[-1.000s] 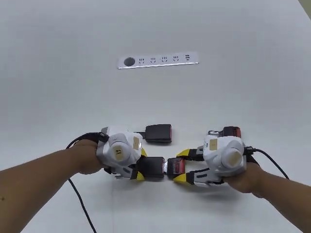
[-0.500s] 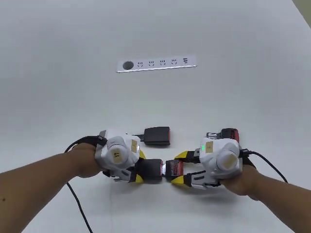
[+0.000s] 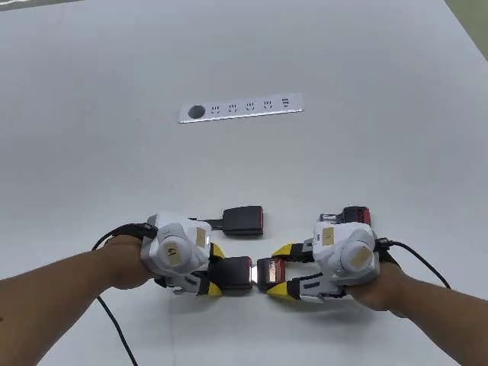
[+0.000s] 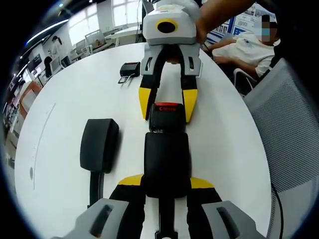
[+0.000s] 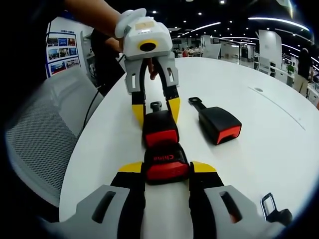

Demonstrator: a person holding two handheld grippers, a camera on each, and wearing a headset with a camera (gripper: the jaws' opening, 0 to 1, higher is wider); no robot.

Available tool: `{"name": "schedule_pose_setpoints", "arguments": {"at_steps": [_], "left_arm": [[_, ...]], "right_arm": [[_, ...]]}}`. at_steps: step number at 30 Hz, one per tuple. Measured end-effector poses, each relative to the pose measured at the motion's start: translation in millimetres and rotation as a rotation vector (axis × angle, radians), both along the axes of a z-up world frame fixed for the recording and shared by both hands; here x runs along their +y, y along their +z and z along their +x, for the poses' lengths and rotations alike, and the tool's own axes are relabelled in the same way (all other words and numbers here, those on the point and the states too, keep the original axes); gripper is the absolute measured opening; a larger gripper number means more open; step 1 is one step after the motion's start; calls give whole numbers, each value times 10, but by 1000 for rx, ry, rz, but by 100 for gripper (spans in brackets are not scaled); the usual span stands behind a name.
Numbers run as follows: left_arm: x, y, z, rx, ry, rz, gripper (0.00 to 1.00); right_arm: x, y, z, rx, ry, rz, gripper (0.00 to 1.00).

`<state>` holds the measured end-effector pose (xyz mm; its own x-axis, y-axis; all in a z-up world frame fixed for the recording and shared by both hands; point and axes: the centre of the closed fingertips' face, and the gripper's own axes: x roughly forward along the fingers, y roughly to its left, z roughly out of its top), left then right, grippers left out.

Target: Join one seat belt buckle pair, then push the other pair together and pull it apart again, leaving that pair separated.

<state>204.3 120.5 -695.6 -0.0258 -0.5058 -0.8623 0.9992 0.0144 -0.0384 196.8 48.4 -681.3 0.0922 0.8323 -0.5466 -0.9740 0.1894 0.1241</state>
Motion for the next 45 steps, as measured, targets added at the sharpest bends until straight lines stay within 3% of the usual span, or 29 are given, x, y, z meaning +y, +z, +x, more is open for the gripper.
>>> {"name": "schedule_pose_setpoints", "arguments": {"at_steps": [10,29,35,45], "left_arm": [[-3,-7,-4,9,-12,-31,32],[-24,35,-8,7,-13,-53,31],[-24,35,4,18,1,-61,31],[-12,20,-4,3,-10,-32,32]], "right_arm": [[-6,10,8,5,-4,54,31],[-11,20,18,22,-29,91,30],[5,20,20,16,-33,72,31],[-9,-34,28,8,-39,23,32]]}}
